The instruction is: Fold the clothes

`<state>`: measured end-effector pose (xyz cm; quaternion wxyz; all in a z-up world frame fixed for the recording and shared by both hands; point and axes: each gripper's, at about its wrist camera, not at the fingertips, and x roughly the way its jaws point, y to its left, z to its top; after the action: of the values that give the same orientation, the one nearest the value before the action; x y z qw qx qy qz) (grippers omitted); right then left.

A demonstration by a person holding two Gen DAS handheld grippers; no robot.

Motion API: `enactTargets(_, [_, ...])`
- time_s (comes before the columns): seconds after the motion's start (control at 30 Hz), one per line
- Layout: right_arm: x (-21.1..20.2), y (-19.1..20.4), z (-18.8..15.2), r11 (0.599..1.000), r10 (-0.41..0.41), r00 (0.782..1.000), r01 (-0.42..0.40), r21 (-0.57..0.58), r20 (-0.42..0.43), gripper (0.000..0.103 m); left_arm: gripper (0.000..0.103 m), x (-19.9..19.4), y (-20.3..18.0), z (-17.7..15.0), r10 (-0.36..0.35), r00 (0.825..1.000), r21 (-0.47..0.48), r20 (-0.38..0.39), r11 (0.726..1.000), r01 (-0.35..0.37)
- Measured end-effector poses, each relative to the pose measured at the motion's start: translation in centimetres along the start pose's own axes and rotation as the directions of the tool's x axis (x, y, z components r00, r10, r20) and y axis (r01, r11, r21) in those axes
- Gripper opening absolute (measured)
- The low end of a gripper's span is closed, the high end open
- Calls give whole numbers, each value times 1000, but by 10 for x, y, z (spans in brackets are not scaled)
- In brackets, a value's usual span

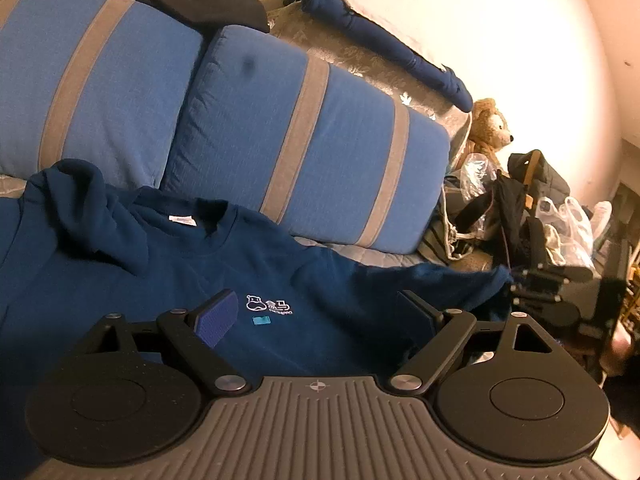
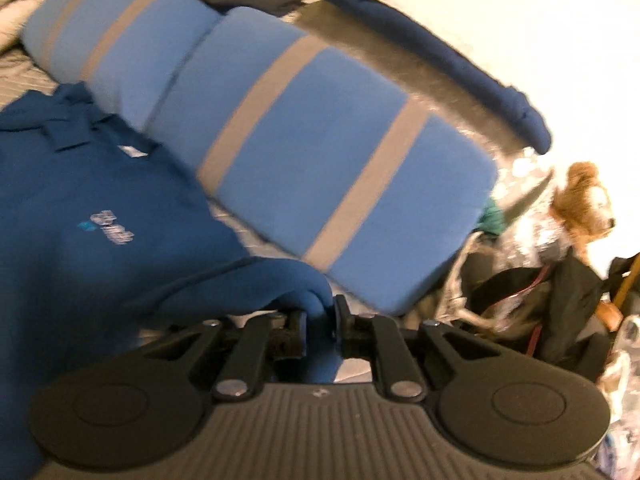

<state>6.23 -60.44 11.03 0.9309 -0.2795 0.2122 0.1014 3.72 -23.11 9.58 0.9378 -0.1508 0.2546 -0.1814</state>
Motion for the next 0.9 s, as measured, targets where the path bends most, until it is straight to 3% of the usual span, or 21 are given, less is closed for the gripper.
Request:
enactTargets(0.1, [-4,11,-6,998,57,998,-57,17,0,29,87,1,1,0,1,1000,-6,-9,1000,-1])
enactTargets(0.37, [3,30,1,988,135,991,-136,70,22,29,87,5,1,-1,9,1000,-6,-28,1000,-9])
enactTargets(0.5, [10,39,13,985,155,987,-157,70,36,22,87,6,2,-2,16,999,-1,-37,1000,-16])
enactTargets(0.67, [15,55,33,977,195,979,-199,73,53,23,87,6,2,-4,19,999,0,-48,1000,-19])
enactTargets(0.73, [14,60,37,977,195,979,-199,80,57,37,87,6,2,-4,19,999,2,-51,1000,-19])
enactTargets(0.9, [-1,50,34,962,222,971,-233,144,93,86,87,4,3,-3,12,999,-6,-44,1000,-13])
